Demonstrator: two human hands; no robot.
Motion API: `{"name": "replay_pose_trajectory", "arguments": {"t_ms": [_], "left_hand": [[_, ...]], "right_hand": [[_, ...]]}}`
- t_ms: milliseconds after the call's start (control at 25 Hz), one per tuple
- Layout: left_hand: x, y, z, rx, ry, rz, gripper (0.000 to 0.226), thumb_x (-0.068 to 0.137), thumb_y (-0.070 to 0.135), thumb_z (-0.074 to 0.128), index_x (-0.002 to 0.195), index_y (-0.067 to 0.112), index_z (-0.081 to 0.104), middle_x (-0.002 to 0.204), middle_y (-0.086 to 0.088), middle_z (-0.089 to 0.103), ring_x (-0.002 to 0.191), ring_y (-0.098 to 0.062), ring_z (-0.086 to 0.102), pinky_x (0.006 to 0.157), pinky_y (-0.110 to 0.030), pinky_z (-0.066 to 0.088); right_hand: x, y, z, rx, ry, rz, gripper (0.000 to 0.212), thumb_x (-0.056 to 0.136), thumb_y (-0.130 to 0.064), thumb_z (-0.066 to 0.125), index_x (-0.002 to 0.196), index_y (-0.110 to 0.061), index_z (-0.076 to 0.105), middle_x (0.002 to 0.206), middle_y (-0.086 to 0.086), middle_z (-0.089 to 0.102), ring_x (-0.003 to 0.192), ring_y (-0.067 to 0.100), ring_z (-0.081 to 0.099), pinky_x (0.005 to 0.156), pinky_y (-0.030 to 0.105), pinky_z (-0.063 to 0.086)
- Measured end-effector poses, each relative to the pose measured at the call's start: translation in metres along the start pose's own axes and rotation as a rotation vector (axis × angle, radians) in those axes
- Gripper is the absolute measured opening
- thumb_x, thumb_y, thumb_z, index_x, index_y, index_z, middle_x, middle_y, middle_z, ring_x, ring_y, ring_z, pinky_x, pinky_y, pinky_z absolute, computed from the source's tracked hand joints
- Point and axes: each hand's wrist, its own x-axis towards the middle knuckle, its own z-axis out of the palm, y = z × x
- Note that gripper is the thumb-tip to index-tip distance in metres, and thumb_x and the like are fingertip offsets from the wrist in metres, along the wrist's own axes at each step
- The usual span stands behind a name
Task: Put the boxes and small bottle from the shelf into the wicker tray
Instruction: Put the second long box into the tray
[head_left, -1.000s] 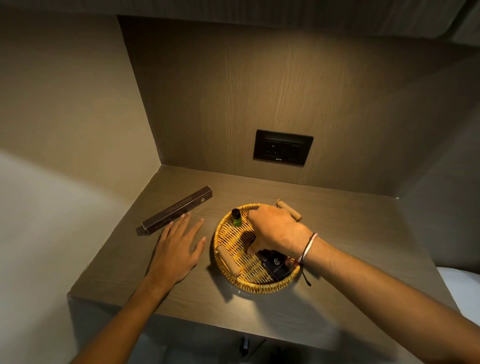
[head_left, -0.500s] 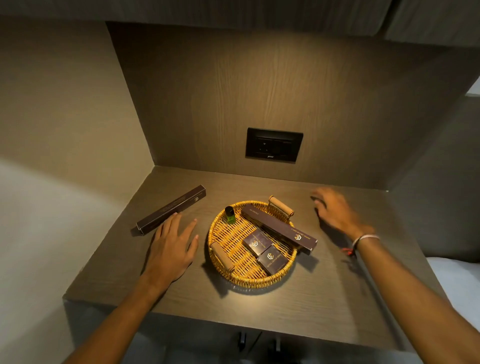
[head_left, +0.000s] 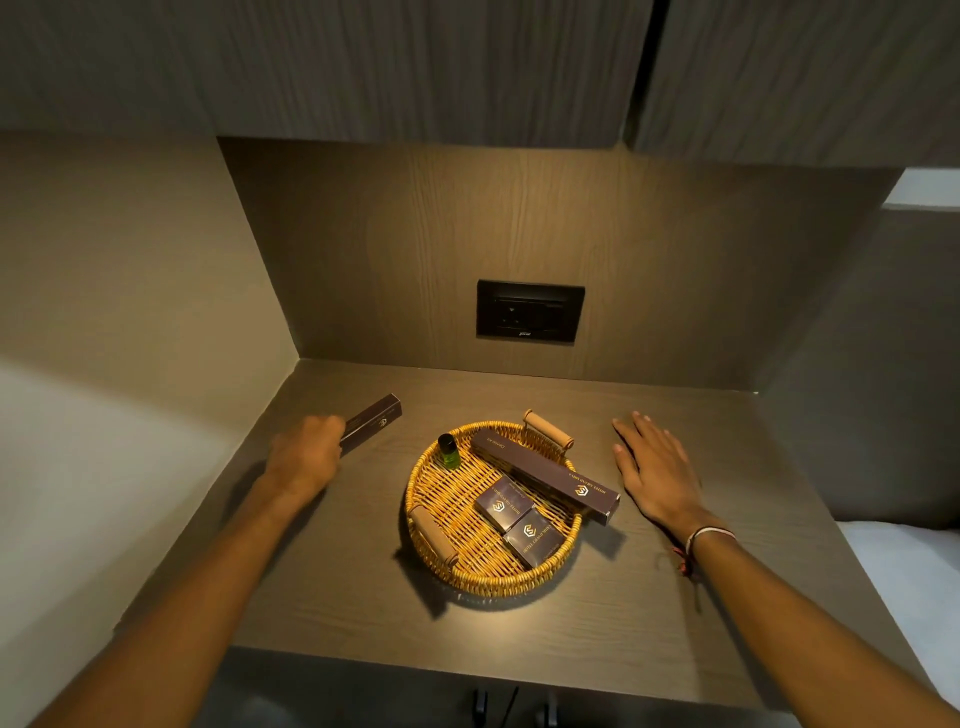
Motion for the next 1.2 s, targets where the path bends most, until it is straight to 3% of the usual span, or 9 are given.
{"name": "replay_pose_trajectory", "arguments": {"t_ms": [200,280,400,520,720,880,1000,1080,1200], "left_hand": [[-0.012,0.015,-0.036,-0.238,0.169,0.119,0.033,0.09,0.013,0.065,0.122,0.008,0.06,0.116,-0.017,0.064,0.105,-0.032,0.06,0.087,-0.045,0.052],[-0.023,0.036,-0.068,-0.384,0.252,0.325,0.04,0.082,0.009,0.074,0.121,0.007,0.064,0.111,-0.016,0.066,0.1,-0.03,0.063,0.085,-0.039,0.051],[-0.054,0.075,-0.102,-0.426,0.089,0.726,0.04,0.078,0.013,0.078,0.117,0.016,0.067,0.109,-0.005,0.068,0.097,-0.019,0.065,0.083,-0.034,0.055],[-0.071,0.112,-0.096,-0.195,-0.035,0.899,0.035,0.083,0.022,0.071,0.114,0.036,0.063,0.111,0.008,0.063,0.1,-0.012,0.059,0.078,-0.033,0.05],[-0.074,0.135,-0.062,0.067,-0.132,0.981,0.033,0.083,0.023,0.072,0.113,0.034,0.063,0.108,0.006,0.066,0.103,-0.017,0.061,0.072,-0.031,0.046],[-0.073,0.134,-0.045,0.104,-0.233,0.963,0.032,0.08,0.022,0.077,0.108,0.033,0.066,0.1,0.008,0.067,0.096,-0.016,0.064,0.066,-0.03,0.045],[-0.073,0.134,-0.041,0.056,-0.302,0.947,0.033,0.079,0.025,0.078,0.109,0.034,0.068,0.09,0.016,0.059,0.093,-0.012,0.062,0.058,-0.022,0.036],[-0.073,0.132,-0.039,0.027,-0.325,0.946,0.032,0.081,0.026,0.078,0.111,0.034,0.068,0.089,0.017,0.055,0.094,-0.012,0.062,0.06,-0.021,0.036],[-0.074,0.127,-0.04,-0.006,-0.33,0.931,0.035,0.081,0.025,0.077,0.113,0.035,0.067,0.101,0.01,0.066,0.098,-0.013,0.061,0.07,-0.027,0.044]], "right_hand": [[0.003,-0.003,-0.001,-0.001,0.036,0.008,0.054,0.101,-0.047,0.027,0.149,-0.025,0.037,0.159,0.004,0.036,0.148,0.021,0.027,0.118,0.042,0.02],[0.002,-0.002,-0.001,0.0,0.036,0.012,0.053,0.101,-0.046,0.028,0.149,-0.024,0.037,0.159,0.004,0.035,0.148,0.021,0.027,0.119,0.042,0.02],[0.002,-0.001,0.0,0.008,0.036,0.016,0.053,0.102,-0.045,0.03,0.149,-0.023,0.037,0.159,0.005,0.035,0.148,0.022,0.027,0.119,0.042,0.02],[0.002,-0.002,0.001,0.018,0.042,0.016,0.053,0.102,-0.045,0.031,0.149,-0.022,0.038,0.159,0.006,0.035,0.148,0.022,0.027,0.119,0.043,0.02],[0.003,-0.003,0.0,0.028,0.037,0.018,0.053,0.102,-0.045,0.032,0.149,-0.022,0.037,0.16,0.005,0.034,0.149,0.022,0.025,0.119,0.042,0.019],[0.003,-0.003,-0.002,0.023,0.036,0.028,0.052,0.102,-0.044,0.033,0.149,-0.022,0.037,0.16,0.005,0.034,0.149,0.022,0.026,0.119,0.043,0.02],[0.003,-0.003,-0.002,0.023,0.036,0.026,0.052,0.102,-0.044,0.033,0.149,-0.023,0.037,0.16,0.005,0.034,0.149,0.022,0.026,0.119,0.043,0.02],[0.003,-0.003,-0.001,0.024,0.033,0.02,0.052,0.102,-0.044,0.033,0.149,-0.023,0.037,0.16,0.005,0.034,0.149,0.022,0.026,0.119,0.044,0.02],[0.003,-0.003,-0.002,0.036,0.028,0.019,0.052,0.102,-0.043,0.033,0.149,-0.021,0.038,0.159,0.006,0.034,0.148,0.023,0.026,0.119,0.044,0.02]]}}
